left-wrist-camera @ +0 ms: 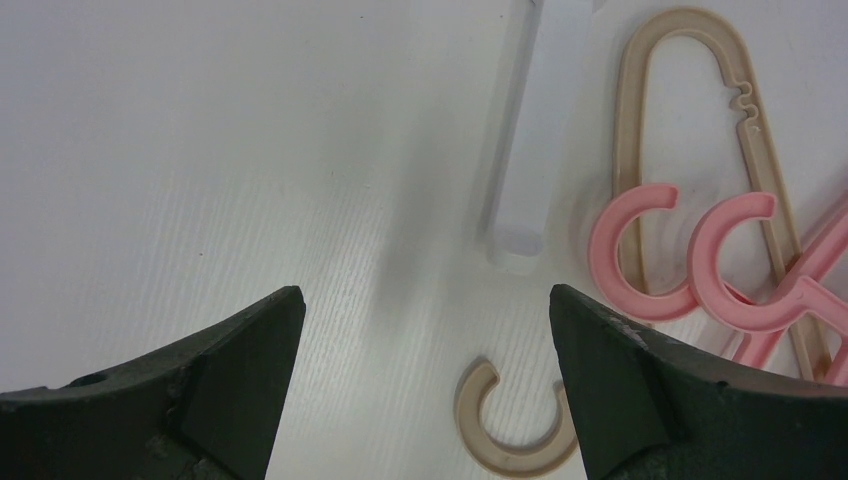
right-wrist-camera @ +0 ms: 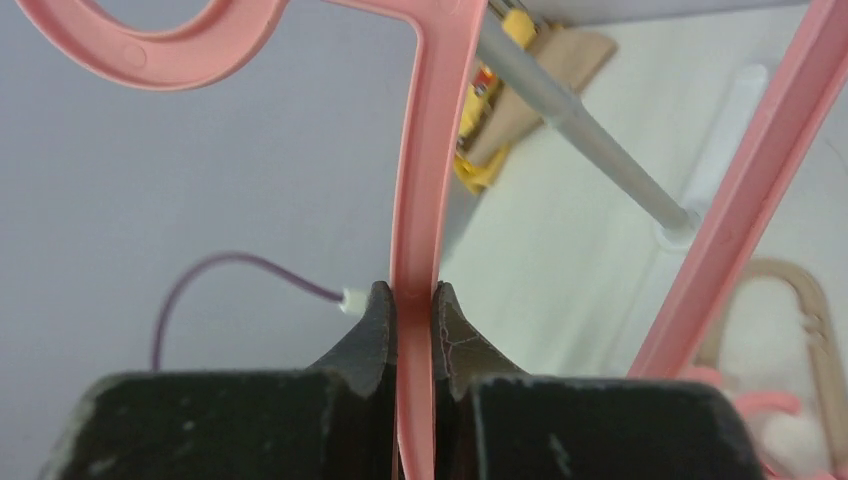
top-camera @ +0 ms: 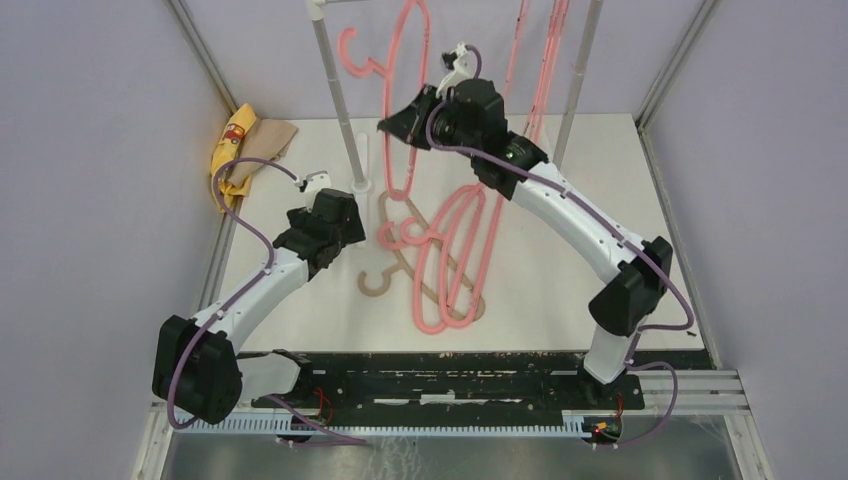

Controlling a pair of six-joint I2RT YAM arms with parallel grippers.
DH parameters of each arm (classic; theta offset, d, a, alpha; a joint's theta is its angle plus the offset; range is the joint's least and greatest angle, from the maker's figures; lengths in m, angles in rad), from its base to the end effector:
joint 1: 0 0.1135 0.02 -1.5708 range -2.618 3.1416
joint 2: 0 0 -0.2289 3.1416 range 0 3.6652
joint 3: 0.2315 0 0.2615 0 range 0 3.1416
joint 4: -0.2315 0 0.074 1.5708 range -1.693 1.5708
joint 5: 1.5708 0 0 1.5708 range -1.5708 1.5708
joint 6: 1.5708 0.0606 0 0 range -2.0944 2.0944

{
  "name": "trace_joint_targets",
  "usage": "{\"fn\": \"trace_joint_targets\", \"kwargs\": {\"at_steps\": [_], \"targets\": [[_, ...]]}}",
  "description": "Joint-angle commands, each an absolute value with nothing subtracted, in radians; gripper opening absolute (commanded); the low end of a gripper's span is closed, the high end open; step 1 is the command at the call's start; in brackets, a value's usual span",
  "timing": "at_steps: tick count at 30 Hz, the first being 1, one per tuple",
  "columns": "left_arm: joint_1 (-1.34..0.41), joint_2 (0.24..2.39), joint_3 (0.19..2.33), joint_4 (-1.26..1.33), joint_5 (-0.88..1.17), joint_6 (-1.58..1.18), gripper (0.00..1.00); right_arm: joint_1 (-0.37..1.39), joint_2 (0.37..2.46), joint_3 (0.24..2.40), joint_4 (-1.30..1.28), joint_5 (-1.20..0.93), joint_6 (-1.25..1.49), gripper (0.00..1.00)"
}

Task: Organize the hangers

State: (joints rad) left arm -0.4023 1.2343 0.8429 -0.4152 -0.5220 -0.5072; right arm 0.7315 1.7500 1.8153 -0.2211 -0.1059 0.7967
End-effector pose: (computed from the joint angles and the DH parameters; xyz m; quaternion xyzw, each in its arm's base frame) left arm 0.2788 -0.0858 0.1966 -0.1431 0.8902 0.0569 0.4288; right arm 0.3258 0.3010 0.3944 -0.0096 0.7596 0.4781 0.4408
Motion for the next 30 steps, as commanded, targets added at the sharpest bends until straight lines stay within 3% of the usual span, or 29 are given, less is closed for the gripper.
{"fn": "trace_joint_targets", "kwargs": {"at_steps": [1, 13, 30], "targets": [[-0.4, 1.203, 0.843, -0.395, -0.542, -0.555, 0.99, 0.646, 1.832, 1.996, -0.001, -0.237, 1.004, 0.02], [-0.399, 1.217, 0.838, -0.388, -0.543, -0.549, 0.99, 0.563, 1.902, 2.042, 0.137, -0.193, 1.185, 0.04], [-0.399, 1.253, 0.821, -0.365, -0.521, -0.552, 0.99, 0.432, 1.718, 1.646, 0.296, -0.133, 1.336, 0.04]]}}
